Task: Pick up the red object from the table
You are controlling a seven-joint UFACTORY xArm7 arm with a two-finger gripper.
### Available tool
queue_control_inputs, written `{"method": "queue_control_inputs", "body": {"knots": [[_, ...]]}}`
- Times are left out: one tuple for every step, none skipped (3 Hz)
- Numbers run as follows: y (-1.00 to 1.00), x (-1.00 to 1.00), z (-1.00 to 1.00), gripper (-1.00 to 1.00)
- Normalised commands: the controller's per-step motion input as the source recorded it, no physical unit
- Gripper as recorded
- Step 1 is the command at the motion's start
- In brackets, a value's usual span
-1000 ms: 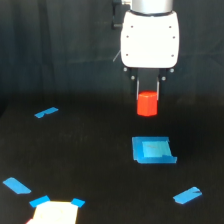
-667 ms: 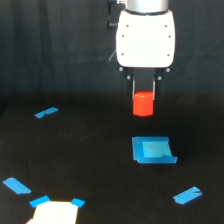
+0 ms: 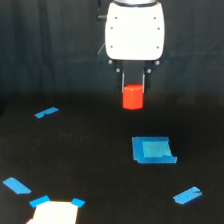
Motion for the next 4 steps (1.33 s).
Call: {"method": "queue_control_inputs", "body": {"knots": [[-0.76,-0.75,0.79,-1.00],[-0.64,-0.02,1.00,-0.65],[-0.57,-0.26,1.00,-0.70],[-1.00,-0.51,1.00,-0.82]]}}
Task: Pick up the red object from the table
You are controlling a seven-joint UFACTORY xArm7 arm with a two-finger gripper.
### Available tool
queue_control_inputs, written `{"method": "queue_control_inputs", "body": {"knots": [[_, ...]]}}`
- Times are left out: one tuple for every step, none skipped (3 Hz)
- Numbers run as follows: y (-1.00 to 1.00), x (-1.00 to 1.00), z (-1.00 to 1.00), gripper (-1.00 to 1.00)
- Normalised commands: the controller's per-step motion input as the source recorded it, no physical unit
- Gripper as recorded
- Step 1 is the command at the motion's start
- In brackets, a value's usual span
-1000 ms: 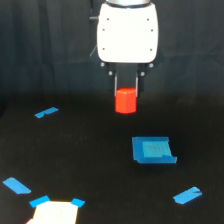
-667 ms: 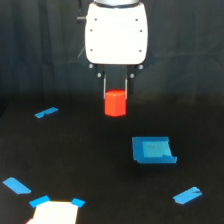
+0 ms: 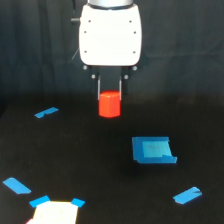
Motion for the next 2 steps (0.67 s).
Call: {"method": "queue_control_inputs", "body": {"knots": [[-1.00,-0.43,1.00,-0.80],[-1.00,-0.81,0.61,-1.00]]}}
